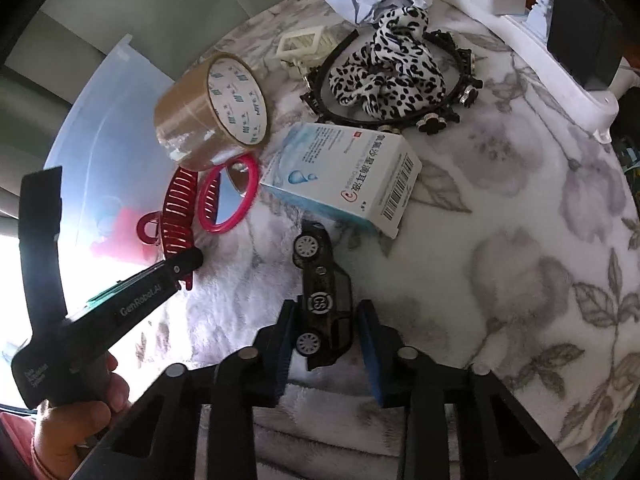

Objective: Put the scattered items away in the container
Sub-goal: 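Grasp the red claw clip with the left gripper while the right gripper grasps the black toy car, then carry the red claw clip and black toy car over the clear box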

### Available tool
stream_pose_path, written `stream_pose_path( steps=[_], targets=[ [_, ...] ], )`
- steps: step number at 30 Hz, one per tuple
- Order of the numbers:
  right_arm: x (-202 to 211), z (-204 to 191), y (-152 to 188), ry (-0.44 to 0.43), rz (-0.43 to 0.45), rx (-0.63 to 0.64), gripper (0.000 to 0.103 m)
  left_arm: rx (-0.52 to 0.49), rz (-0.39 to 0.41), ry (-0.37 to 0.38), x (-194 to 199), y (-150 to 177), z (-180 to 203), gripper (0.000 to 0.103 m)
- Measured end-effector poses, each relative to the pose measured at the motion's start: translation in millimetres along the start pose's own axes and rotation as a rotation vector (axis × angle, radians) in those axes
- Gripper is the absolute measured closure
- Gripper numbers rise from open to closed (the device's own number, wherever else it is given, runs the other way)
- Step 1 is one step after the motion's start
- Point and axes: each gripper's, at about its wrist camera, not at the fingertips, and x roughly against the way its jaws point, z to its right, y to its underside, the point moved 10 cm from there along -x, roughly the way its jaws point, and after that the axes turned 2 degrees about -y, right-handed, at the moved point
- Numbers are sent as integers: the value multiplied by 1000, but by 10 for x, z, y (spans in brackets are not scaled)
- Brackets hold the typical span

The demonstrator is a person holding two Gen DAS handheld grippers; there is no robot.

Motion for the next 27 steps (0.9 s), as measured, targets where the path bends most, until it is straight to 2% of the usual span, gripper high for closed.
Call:
stream_pose_path(
  steps=[10,18,23,27],
  targets=[
    [131,-3,19,-53,21,-24,74,-3,38,42,285,28,35,93],
    [413,26,-134,-73,75,-36,74,-26,89,100,656,44,106,93],
    [574,-45,-197,-77,119,-28,74,-58,158,120,923,15,120,93],
    [667,-197,-256,-73,155,-11,74,-74,222,138,936,-93,64,93]
  ],
)
